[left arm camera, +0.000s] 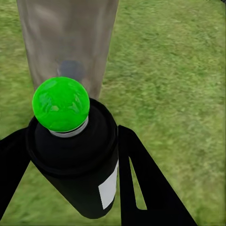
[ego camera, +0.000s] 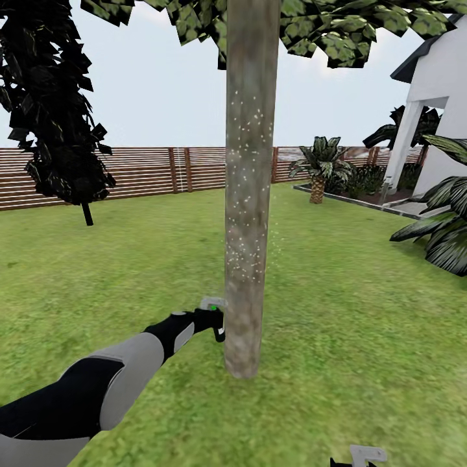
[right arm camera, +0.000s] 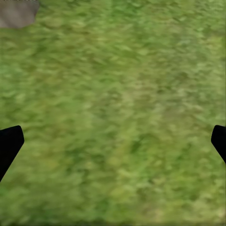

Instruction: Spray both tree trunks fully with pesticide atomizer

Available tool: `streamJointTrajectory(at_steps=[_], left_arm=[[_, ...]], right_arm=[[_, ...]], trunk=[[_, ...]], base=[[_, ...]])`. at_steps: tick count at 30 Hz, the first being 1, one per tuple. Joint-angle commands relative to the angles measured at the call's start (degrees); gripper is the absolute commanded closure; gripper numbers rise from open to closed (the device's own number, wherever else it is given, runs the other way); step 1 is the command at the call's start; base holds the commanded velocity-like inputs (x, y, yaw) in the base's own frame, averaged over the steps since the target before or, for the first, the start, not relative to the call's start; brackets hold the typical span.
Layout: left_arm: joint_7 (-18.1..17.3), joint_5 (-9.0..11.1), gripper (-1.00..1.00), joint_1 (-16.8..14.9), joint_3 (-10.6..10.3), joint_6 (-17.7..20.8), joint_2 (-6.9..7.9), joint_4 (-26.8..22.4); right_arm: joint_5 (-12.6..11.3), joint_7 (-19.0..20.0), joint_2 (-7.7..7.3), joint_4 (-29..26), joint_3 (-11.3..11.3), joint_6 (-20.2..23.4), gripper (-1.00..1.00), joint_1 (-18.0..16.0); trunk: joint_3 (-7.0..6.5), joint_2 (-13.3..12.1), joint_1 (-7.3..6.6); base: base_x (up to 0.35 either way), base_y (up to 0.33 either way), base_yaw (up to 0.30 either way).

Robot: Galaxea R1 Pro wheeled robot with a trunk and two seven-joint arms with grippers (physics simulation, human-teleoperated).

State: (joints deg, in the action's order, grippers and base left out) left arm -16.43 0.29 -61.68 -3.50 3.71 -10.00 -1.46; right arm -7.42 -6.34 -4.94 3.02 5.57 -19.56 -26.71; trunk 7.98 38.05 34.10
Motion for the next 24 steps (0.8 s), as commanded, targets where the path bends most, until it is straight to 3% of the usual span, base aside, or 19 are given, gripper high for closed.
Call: streamJointTrajectory(at_steps=[1,15,24], left_arm=[[-0.10,0.10,1.00,0.07,-0.20,0.20,0.00,-0.12],[-0.10,0.13,1.00,0.24,-0.20,0.07,0.00,-0.12],[-0.10,0.15,1.00,0.24,-0.20,0.08,0.00,-0.12]], right_arm=[[-0.58,0.02,0.02,0.24,0.50,-0.40,-1.00,-0.10],[-0.58,0.05,0.03,0.24,0.50,-0.40,-1.00,-0.12],[-0.58,0.10,0.02,0.24,0.50,-0.40,-1.00,-0.10]], trunk=[[0.09,0.09,0.02],[0.09,0.09,0.02],[0.09,0.09,0.02]], base=[[0.000,0.023,0.000],[0.084,0.269,-0.002],[0.063,0.334,-0.241]])
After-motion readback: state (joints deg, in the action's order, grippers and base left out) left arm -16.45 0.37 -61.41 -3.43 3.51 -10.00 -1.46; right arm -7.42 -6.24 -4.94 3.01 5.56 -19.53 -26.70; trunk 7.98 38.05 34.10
